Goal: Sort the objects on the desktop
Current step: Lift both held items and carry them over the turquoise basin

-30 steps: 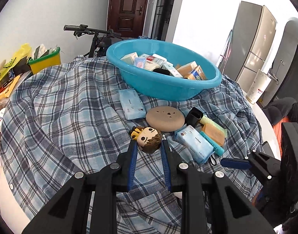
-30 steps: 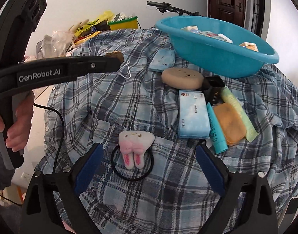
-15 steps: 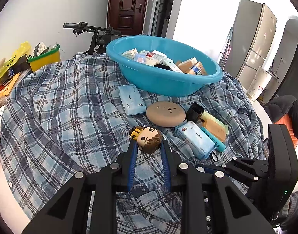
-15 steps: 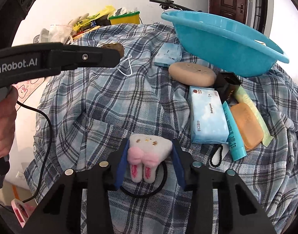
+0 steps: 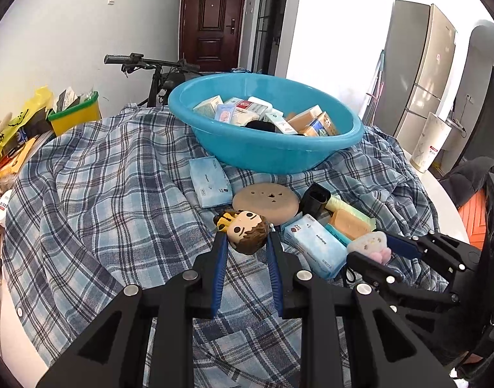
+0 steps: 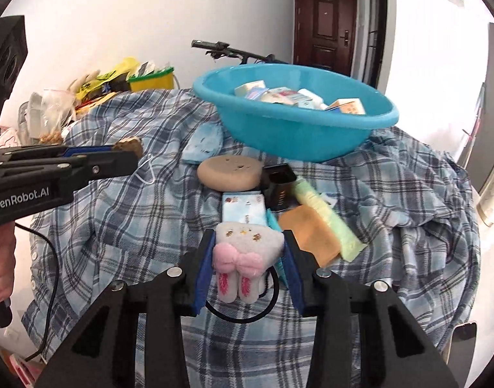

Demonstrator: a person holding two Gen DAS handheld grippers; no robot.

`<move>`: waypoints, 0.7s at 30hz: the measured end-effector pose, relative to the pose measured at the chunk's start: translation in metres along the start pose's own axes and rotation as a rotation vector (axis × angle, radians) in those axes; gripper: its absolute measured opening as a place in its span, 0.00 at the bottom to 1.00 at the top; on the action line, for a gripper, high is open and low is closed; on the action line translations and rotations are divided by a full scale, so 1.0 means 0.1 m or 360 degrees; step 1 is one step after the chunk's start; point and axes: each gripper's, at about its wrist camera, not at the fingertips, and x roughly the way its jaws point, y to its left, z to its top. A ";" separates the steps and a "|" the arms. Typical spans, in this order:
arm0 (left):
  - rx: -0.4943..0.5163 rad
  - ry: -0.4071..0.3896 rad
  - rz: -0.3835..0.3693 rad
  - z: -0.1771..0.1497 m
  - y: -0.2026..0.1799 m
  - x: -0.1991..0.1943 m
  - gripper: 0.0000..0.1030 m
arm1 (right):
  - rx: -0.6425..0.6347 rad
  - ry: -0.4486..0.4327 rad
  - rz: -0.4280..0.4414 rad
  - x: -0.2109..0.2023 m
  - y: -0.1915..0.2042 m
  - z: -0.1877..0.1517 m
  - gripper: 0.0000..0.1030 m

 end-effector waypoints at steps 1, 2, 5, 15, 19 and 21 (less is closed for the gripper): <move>0.0003 -0.0021 0.0012 0.00 -0.02 -0.01 0.25 | 0.0014 -0.0024 -0.0034 -0.02 -0.03 0.00 0.38; 0.0004 -0.0050 0.0025 0.01 -0.03 -0.01 0.25 | 0.0034 -0.0050 -0.0070 -0.05 -0.06 0.01 0.38; -0.0004 -0.0153 0.0095 0.02 -0.06 -0.04 0.25 | 0.0089 -0.0105 -0.0139 -0.10 -0.15 0.04 0.38; 0.0020 -0.0234 0.0131 -0.02 -0.15 -0.02 0.25 | 0.0147 -0.0159 -0.0190 -0.16 -0.27 0.07 0.38; 0.0021 -0.0237 0.0130 -0.01 -0.15 -0.02 0.25 | 0.0129 -0.0156 -0.0195 -0.15 -0.29 0.11 0.38; 0.0014 -0.0255 0.0128 0.04 -0.15 -0.04 0.25 | 0.0127 -0.0162 -0.0194 -0.16 -0.30 0.17 0.38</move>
